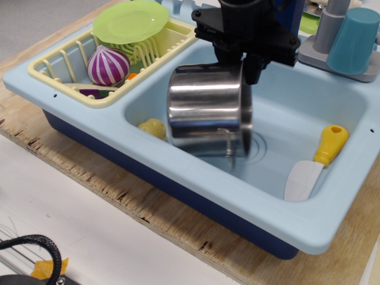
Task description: Flip pot upright which is in sink
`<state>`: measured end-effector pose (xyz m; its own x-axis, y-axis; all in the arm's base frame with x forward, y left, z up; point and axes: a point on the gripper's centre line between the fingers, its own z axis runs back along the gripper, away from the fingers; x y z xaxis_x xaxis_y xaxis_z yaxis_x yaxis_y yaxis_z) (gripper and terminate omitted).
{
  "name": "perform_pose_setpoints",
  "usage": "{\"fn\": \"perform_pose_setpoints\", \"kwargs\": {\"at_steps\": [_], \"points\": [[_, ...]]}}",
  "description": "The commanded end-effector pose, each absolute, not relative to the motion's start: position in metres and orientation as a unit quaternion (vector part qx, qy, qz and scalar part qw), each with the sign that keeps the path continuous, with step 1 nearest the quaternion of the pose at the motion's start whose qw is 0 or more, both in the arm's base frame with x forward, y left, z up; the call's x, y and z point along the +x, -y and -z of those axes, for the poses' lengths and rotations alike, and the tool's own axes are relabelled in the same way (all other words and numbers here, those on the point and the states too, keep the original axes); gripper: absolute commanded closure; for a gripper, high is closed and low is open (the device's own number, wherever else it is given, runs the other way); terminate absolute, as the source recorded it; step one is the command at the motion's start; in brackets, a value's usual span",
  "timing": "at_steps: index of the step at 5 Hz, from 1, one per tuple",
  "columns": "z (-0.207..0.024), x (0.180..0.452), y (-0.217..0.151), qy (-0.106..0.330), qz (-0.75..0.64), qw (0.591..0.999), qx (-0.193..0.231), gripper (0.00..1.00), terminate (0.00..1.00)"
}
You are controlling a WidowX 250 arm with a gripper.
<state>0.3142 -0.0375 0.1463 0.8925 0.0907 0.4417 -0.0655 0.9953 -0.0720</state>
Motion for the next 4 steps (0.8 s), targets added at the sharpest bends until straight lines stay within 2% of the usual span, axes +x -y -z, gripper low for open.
{"fn": "perform_pose_setpoints", "kwargs": {"at_steps": [1, 2, 3, 4], "points": [[-0.171, 0.317, 0.048, 0.302, -0.094, 0.93, -0.186, 1.0, 0.0], [-0.166, 0.326, 0.035, 0.371, -0.088, 0.871, -0.309, 1.0, 0.0], [-0.159, 0.337, 0.02, 0.451, -0.057, 0.791, -0.409, 1.0, 0.0], [-0.149, 0.35, 0.002, 0.497, -0.015, 0.749, -0.439, 0.0, 0.0]]}}
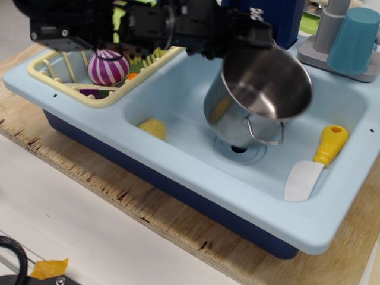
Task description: Flip pot upright which is in sink
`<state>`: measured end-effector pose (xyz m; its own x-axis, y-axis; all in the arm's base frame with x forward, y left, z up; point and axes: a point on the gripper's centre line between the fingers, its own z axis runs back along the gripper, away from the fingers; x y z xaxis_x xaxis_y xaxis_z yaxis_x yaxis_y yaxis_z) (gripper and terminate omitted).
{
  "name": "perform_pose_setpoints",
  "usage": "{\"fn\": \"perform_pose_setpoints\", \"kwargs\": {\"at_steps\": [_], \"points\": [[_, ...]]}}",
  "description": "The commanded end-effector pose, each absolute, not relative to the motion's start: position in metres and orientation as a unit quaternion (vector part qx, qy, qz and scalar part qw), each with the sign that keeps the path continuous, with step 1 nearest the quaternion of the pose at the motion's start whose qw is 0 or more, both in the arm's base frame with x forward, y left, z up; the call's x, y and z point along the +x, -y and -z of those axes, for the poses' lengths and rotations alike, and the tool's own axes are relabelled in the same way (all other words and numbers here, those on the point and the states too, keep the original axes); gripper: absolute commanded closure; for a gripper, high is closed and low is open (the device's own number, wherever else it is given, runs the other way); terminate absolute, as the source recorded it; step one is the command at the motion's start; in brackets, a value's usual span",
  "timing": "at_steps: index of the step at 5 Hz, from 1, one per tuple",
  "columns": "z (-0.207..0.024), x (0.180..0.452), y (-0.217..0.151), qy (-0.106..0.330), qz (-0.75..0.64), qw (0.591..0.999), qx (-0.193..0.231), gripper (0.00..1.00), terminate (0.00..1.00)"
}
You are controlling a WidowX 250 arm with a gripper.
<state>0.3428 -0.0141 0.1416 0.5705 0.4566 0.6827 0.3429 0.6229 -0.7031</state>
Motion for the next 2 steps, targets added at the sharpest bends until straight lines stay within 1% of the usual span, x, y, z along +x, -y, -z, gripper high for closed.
{"fn": "perform_pose_setpoints", "kwargs": {"at_steps": [1, 2], "points": [[-0.1492, 0.3503, 0.0024, 0.497, -0.015, 0.749, -0.439, 0.0, 0.0], [-0.1492, 0.3503, 0.0024, 0.497, -0.015, 0.749, -0.439, 0.0, 1.0]]}}
